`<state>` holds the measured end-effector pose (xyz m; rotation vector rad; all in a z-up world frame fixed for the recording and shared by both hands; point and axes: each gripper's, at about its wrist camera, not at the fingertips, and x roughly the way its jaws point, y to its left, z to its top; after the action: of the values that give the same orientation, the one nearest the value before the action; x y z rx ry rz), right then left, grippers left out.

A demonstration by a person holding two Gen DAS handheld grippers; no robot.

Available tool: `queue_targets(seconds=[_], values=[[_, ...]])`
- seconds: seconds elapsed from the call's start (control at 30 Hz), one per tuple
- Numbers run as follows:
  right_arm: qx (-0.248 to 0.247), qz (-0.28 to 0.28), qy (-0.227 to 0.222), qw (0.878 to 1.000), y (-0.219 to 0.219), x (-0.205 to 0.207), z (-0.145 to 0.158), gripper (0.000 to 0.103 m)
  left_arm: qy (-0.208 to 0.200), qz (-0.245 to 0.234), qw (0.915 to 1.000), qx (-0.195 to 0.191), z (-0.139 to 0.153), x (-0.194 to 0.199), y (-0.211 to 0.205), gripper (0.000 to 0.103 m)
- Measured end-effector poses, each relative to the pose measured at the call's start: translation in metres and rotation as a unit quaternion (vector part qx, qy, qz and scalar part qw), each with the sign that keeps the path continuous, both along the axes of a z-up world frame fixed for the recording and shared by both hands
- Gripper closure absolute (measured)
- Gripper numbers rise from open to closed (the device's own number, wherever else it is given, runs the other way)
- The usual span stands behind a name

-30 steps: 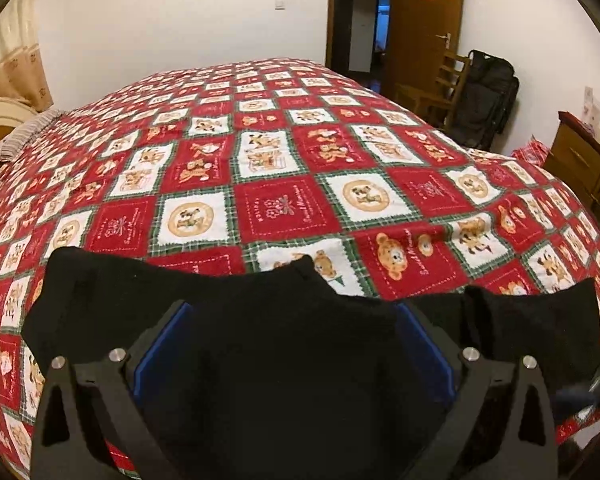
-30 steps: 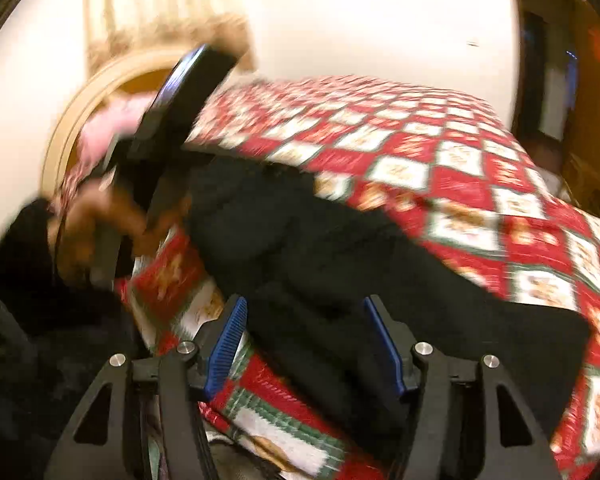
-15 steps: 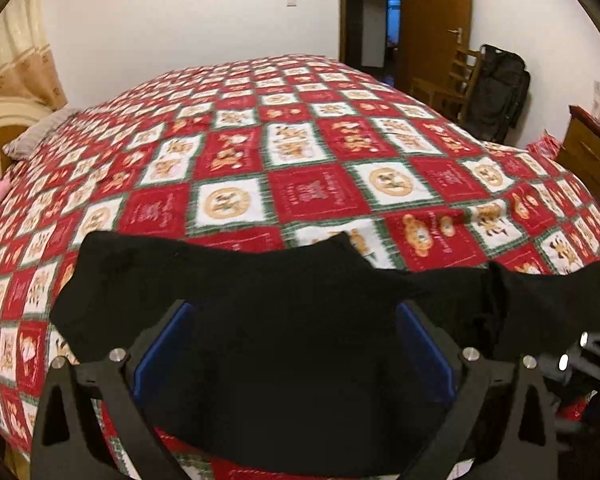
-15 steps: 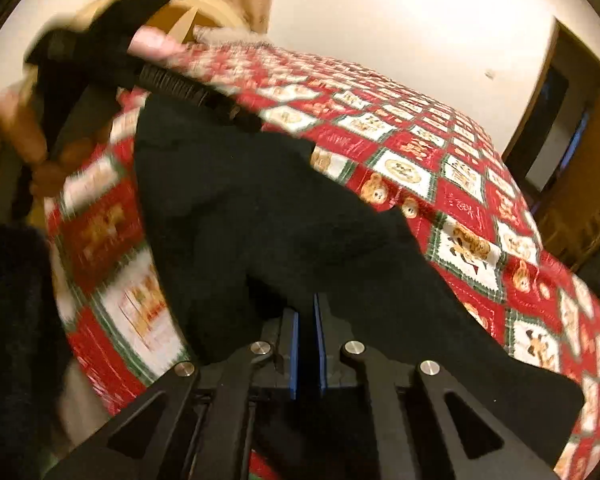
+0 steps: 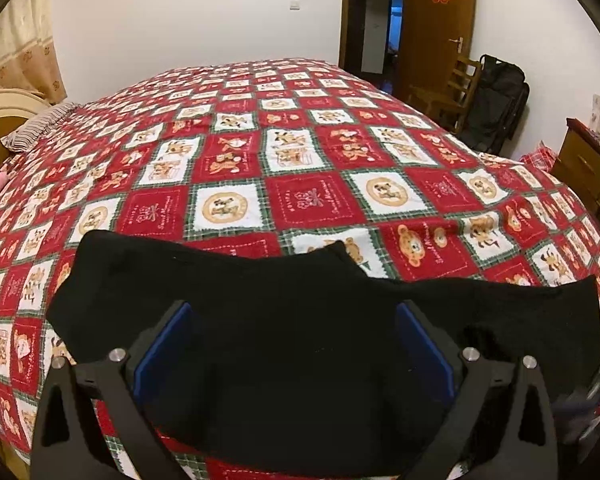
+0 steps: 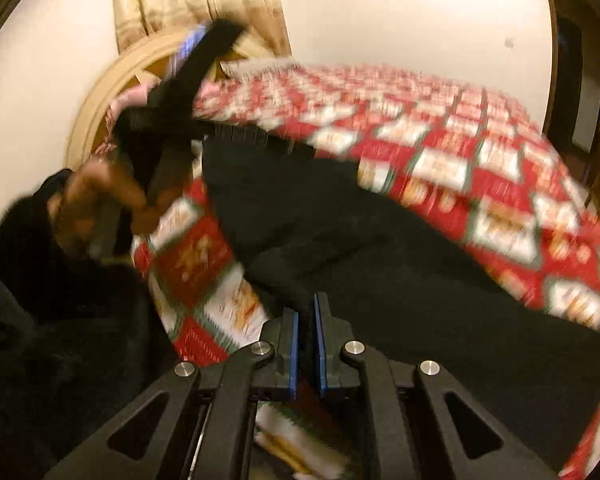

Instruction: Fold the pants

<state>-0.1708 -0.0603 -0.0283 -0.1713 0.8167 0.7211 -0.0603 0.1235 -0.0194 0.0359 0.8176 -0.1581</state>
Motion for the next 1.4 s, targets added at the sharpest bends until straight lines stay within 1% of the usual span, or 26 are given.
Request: queue_targets(seconds=[0.1, 0.13, 0.2, 0.23, 0.27, 0.3, 0.33, 0.37, 0.47, 0.57, 0.63, 0.73, 0.87, 0.9, 0.93, 0.97, 1.0, 1.03, 1.07, 1.1, 1.13, 1.17, 1.2, 1.23, 1.3, 1.4], values=[[-0.010, -0.022, 0.038, 0.999, 0.005, 0.010, -0.025, 0.095, 0.001, -0.010, 0.9999, 0.006, 0.000, -0.001, -0.009, 0.000], [-0.004, -0.026, 0.042, 0.999, 0.004, 0.012, -0.025, 0.095, 0.000, -0.013, 0.9999, 0.007, 0.000, -0.002, -0.012, 0.000], [0.015, -0.029, 0.035, 0.999, -0.006, 0.010, -0.010, 0.087, -0.001, -0.030, 0.9995, 0.005, 0.002, -0.005, -0.021, 0.000], [0.026, -0.031, 0.031, 0.999, -0.012, 0.008, -0.002, 0.076, 0.002, -0.044, 0.9990, 0.000, 0.002, -0.007, -0.027, 0.000], [0.050, -0.040, 0.030, 0.997, -0.027, 0.005, 0.012, 0.068, 0.006, -0.055, 0.9984, -0.006, 0.001, -0.008, -0.032, 0.000], [0.068, -0.053, 0.028, 0.996, -0.040, 0.001, 0.022, 0.052, 0.012, -0.066, 0.9977, -0.015, 0.000, -0.009, -0.036, 0.000], [0.093, -0.080, 0.018, 0.992, -0.061, -0.003, 0.034, 0.043, 0.022, -0.080, 0.9961, -0.030, -0.003, -0.010, -0.041, 0.000], [0.111, -0.105, 0.007, 0.988, -0.079, -0.007, 0.044, 0.043, 0.028, -0.089, 0.9948, -0.041, -0.005, -0.011, -0.044, 0.000], [0.144, -0.216, -0.022, 0.965, -0.146, -0.014, 0.059, 0.043, 0.058, -0.133, 0.9862, -0.081, -0.013, -0.014, -0.061, 0.000], [0.179, -0.306, -0.017, 0.935, -0.199, -0.020, 0.054, 0.043, 0.063, -0.160, 0.9825, -0.073, -0.021, -0.018, -0.082, 0.001], [0.167, -0.337, -0.008, 0.926, -0.213, -0.020, 0.044, 0.043, 0.068, -0.170, 0.9802, -0.075, -0.027, -0.020, -0.090, 0.001], [0.146, -0.344, 0.005, 0.928, -0.211, -0.013, 0.031, 0.043, 0.103, -0.185, 0.9712, -0.109, -0.039, -0.017, -0.098, 0.004], [0.135, -0.338, 0.022, 0.931, -0.203, 0.008, 0.018, 0.043, 0.101, -0.196, 0.9677, -0.123, -0.040, -0.020, -0.106, 0.004], [0.128, -0.338, 0.027, 0.932, -0.200, 0.013, 0.015, 0.043, 0.099, -0.197, 0.9666, -0.130, -0.040, -0.021, -0.107, 0.007], [0.117, -0.338, 0.034, 0.933, -0.197, 0.019, 0.010, 0.043, 0.099, -0.198, 0.9654, -0.137, -0.040, -0.021, -0.106, 0.012], [0.110, -0.340, 0.040, 0.933, -0.195, 0.020, 0.008, 0.047, 0.098, -0.202, 0.9633, -0.147, -0.040, -0.021, -0.106, 0.016], [0.102, -0.340, 0.046, 0.934, -0.194, 0.023, 0.004, 0.054, 0.103, -0.208, 0.9601, -0.156, -0.040, -0.021, -0.106, 0.028], [0.101, -0.337, 0.052, 0.935, -0.193, 0.024, 0.001, 0.070, 0.106, -0.211, 0.9584, -0.161, -0.040, -0.020, -0.106, 0.037], [0.102, -0.336, 0.053, 0.935, -0.193, 0.024, -0.002, 0.077, 0.106, -0.210, 0.9583, -0.163, -0.040, -0.019, -0.105, 0.042], [0.103, -0.334, 0.055, 0.935, -0.193, 0.025, -0.002, 0.079, 0.107, -0.209, 0.9575, -0.168, -0.041, -0.018, -0.104, 0.054], [0.104, -0.333, 0.056, 0.936, -0.194, 0.025, -0.002, 0.083, 0.111, -0.210, 0.9550, -0.178, -0.041, -0.017, -0.103, 0.072], [0.103, -0.333, 0.056, 0.936, -0.194, 0.024, -0.002, 0.084, 0.118, -0.214, 0.9510, -0.190, -0.042, -0.016, -0.102, 0.081], [0.101, -0.334, 0.055, 0.936, -0.193, 0.023, -0.001, 0.085, 0.126, -0.217, 0.9468, -0.201, -0.043, -0.014, -0.101, 0.083], [0.101, -0.334, 0.055, 0.935, -0.193, 0.023, 0.000, 0.086, 0.124, -0.219, 0.9467, -0.201, -0.041, -0.015, -0.102, 0.084], [0.105, -0.335, 0.052, 0.935, -0.193, 0.022, 0.002, 0.087, 0.098, -0.226, 0.9537, -0.173, -0.030, -0.019, -0.107, 0.084], [0.112, -0.340, 0.037, 0.933, -0.193, 0.019, 0.009, 0.089, 0.066, -0.239, 0.9547, -0.165, -0.011, -0.021, -0.110, 0.084]])
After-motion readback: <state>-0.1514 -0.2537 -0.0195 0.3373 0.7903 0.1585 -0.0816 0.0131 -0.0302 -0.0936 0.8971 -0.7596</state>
